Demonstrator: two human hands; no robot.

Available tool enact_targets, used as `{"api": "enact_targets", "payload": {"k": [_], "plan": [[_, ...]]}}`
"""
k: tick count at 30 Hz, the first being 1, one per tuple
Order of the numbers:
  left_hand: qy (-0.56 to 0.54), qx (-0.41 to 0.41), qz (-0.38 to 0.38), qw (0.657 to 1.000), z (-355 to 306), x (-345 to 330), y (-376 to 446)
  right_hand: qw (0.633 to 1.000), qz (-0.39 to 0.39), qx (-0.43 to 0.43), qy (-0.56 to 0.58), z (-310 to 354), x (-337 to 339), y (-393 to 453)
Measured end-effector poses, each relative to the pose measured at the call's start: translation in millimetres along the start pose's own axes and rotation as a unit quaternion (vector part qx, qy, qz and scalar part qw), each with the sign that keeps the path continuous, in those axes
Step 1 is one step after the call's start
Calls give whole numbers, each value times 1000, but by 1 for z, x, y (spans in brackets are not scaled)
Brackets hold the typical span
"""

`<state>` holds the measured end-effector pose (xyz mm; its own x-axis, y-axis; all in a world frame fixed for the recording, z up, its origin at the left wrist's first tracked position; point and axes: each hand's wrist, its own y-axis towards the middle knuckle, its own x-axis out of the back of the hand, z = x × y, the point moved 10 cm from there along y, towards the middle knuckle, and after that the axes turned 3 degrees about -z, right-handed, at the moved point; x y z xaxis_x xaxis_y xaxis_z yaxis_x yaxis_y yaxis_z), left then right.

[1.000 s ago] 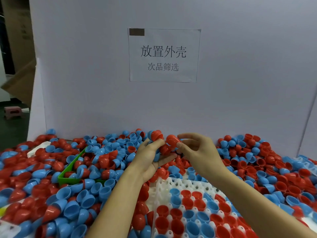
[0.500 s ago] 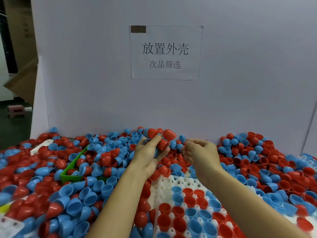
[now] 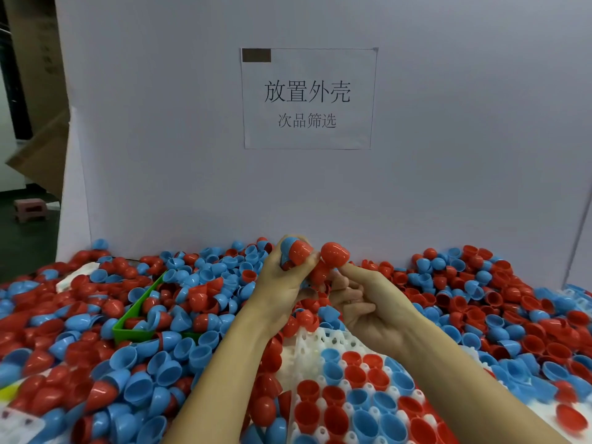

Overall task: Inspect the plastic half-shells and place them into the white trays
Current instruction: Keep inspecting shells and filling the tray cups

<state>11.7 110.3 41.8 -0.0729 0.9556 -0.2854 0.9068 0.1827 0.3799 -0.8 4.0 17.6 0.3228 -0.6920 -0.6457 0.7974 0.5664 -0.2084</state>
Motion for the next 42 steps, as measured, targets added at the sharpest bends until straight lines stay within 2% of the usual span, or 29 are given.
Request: {"api": "enact_targets", "payload": {"k": [3,5,10,12,13,14,17,19,22,23,25,28,30,33,39,42], "plan": [[-7,-8,30,999,-4,-5,-3,1000,15,-5,-7,-1,-1,-2],[-8,-20,19,1000,-5,-3,-2,999,13,8,-39,1,-1,-3],[-22,-21,-92,995,1,21,5,987,-50,58,-141,12,21,2],[-51,1,-147,988,5,36,6,961,-93,90,-246,18,37,6],[-65,11,-164,984,6,41,6,930,-111,115,-331,22,42,7],[-77,17,-176,981,7,45,6,885,-120,136,-430,25,41,9],[-89,28,-201,975,7,54,5,694,-89,166,-695,19,23,16],[-88,29,-204,975,7,56,4,584,-36,153,-797,3,11,24],[-77,26,-193,978,6,52,5,458,-6,125,-880,-16,1,29],[-72,26,-191,979,6,51,4,424,0,121,-898,-21,-3,29],[-62,28,-190,979,6,50,4,380,11,111,-918,-29,-7,31],[-57,30,-189,980,6,50,3,347,30,91,-933,-37,-10,34],[-54,30,-188,980,6,49,2,337,37,87,-937,-39,-11,35],[-51,33,-186,981,7,48,1,358,33,72,-930,-41,-8,38],[-49,34,-180,982,7,45,0,429,30,28,-902,-44,6,46],[-54,36,-182,981,7,46,0,440,48,9,-897,-41,11,43]]}}
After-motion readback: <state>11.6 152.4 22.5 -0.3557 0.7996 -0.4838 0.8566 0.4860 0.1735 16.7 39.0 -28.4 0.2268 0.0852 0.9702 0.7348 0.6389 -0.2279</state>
